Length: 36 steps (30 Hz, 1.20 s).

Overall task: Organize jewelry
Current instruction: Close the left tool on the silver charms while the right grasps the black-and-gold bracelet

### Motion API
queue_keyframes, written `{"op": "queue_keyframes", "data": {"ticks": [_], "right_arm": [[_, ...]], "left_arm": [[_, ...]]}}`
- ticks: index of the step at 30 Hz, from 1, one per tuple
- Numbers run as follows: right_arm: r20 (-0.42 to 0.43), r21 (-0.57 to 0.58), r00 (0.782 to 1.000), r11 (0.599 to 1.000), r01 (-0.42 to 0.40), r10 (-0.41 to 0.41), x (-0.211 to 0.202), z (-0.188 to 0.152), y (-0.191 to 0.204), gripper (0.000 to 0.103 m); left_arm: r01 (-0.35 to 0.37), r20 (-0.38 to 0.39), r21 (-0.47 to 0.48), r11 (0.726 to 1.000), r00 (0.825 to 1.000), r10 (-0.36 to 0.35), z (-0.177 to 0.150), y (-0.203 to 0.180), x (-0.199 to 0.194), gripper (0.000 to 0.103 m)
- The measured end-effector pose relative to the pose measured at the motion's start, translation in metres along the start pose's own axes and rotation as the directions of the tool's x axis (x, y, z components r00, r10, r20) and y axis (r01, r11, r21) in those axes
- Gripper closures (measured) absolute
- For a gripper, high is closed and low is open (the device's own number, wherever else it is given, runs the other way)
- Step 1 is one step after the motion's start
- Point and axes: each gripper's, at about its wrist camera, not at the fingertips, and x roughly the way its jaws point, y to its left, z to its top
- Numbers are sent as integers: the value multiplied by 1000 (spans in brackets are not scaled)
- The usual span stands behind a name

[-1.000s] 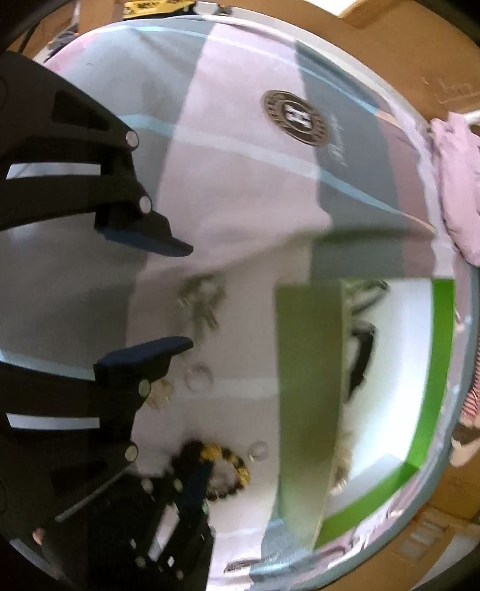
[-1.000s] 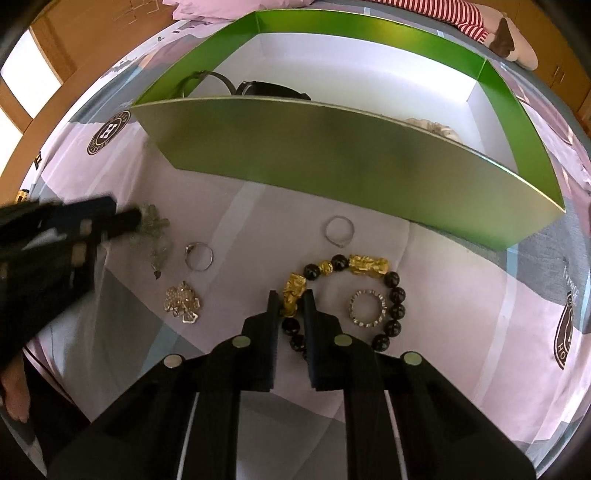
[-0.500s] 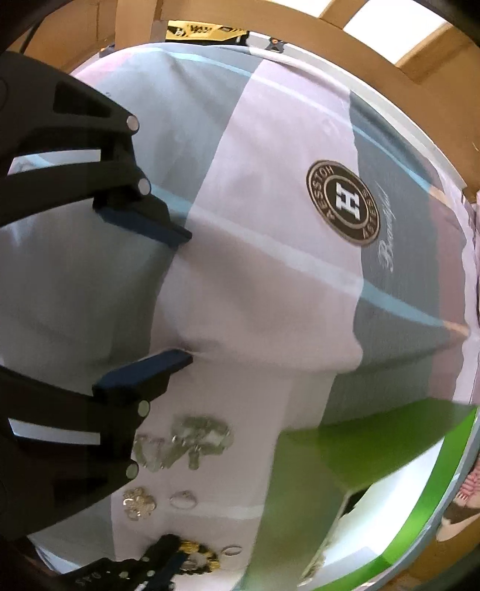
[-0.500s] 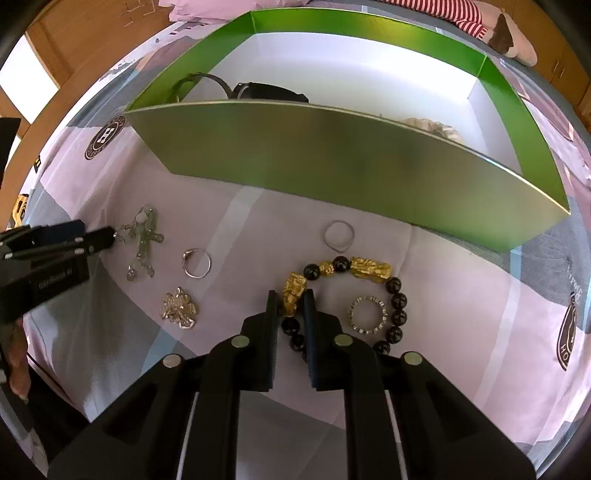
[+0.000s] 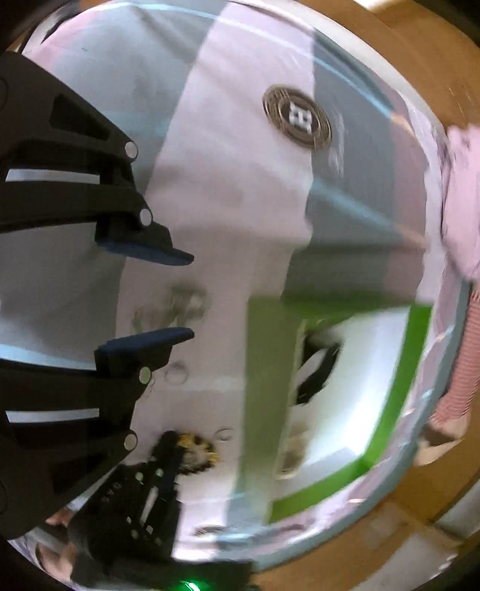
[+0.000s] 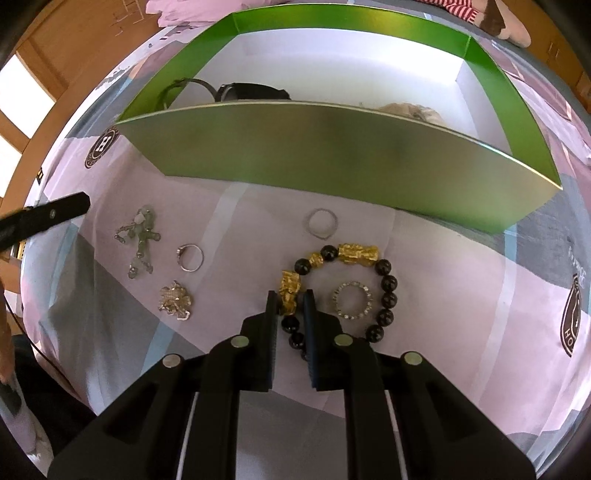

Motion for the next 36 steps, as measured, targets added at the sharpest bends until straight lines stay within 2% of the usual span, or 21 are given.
{"op": "queue_keyframes", "data": {"ticks": [2,6,10,12,13,17,26,36], "right_arm": [[0,1,1000,1000,2,-2,-1,-1,0,90],[12,-15,999,999,29,-29,-3,-1,4,89],[14,-32,998,998,57,-57,0,0,4,89],[15,-41,998,997,65,-64,1,-1,6,89],[17,-48,997,996,72,-71,2,-1,7,89],[41,-70,994,992,104,-101,1,-1,12,89],[62,-44,995,995,85,-82,-4,1,10,91],[99,-21,993,997,68,-65,-30,-5,-10,91]], "left_arm": [[-37,-25,13,999,999,38,-11,-8,11,68],[-46,-75,22,999,996,48,-12,-17,26,68],[-75,-62,41,996,995,78,-13,-30,28,69],[-92,-49,47,995,994,94,-15,-34,27,79],[-95,-46,49,994,994,98,-17,-36,28,88],[-87,-30,52,995,996,89,-11,-39,27,95],[-87,33,58,995,996,85,-7,-34,4,96],[-74,55,46,996,996,71,-5,-37,-7,96]]}}
